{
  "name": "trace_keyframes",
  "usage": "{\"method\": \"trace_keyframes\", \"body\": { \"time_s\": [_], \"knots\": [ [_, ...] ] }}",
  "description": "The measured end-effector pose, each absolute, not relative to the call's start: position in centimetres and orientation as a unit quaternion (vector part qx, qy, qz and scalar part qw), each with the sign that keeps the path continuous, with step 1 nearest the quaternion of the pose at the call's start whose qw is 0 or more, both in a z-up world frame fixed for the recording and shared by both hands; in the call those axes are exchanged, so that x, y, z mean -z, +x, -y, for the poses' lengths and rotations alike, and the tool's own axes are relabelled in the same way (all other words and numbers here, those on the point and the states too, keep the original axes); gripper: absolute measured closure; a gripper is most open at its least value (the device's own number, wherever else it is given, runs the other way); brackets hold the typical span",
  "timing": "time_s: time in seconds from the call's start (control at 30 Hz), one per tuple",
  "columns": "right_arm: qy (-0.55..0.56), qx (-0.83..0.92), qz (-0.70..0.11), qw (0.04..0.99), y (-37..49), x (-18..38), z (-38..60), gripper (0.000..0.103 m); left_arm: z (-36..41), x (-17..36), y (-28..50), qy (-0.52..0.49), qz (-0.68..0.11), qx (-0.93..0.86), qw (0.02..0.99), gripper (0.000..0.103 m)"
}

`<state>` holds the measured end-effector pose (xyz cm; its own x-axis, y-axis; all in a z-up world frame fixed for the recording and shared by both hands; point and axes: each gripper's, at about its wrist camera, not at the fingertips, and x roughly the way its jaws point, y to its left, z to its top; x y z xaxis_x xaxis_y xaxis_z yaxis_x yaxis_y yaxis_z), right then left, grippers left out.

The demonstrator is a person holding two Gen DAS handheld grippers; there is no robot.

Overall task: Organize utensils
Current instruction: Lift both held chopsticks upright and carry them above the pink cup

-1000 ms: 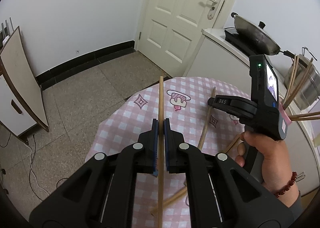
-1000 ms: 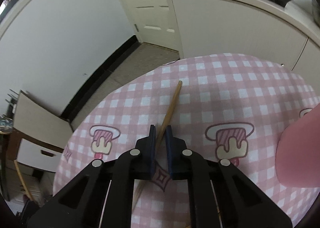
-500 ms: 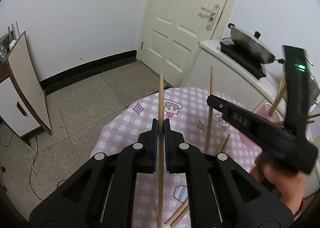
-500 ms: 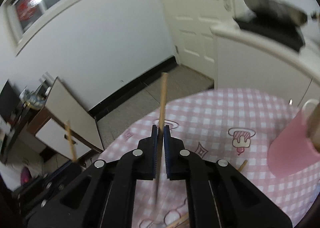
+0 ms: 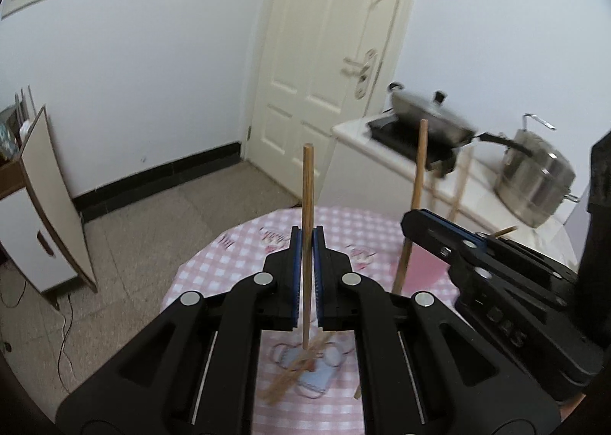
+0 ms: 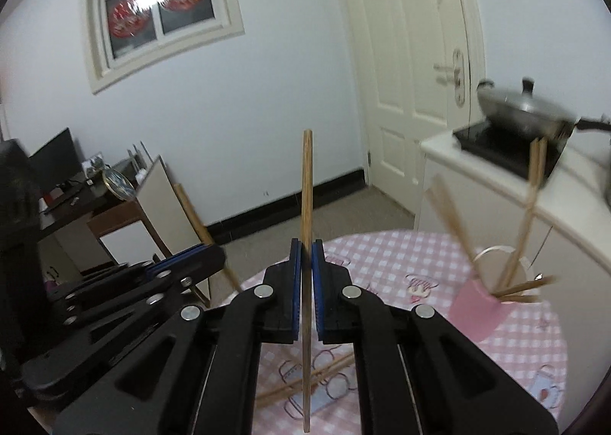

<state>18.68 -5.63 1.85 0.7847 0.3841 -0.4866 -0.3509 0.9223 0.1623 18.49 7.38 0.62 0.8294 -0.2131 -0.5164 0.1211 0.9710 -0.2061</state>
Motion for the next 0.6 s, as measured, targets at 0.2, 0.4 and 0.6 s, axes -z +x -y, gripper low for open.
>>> {"method": "trace_keyframes", "body": {
  "time_s": [0.2, 0.4, 0.6],
  "knots": [
    [0.026, -0.187, -0.215, 0.958, 14.6, -5.5, 11.0, 0.099, -3.5, -3.7, 17.3, -0.079, -0.239, 0.107, 0.962, 0.097],
    [0.018, -0.140, -0.181, 0.973, 13.2, -7.1, 16.9, 0.099, -0.1, -5.5, 18.3, -0.081, -0.213, 0.120, 0.966, 0.097],
    [-0.002, -0.081, -0.143, 0.986, 14.9, -6.3, 19.6, 0.099, 2.1, -5.6, 20.5, -0.106, -0.213, 0.141, 0.961, 0.097]
  ]
}}
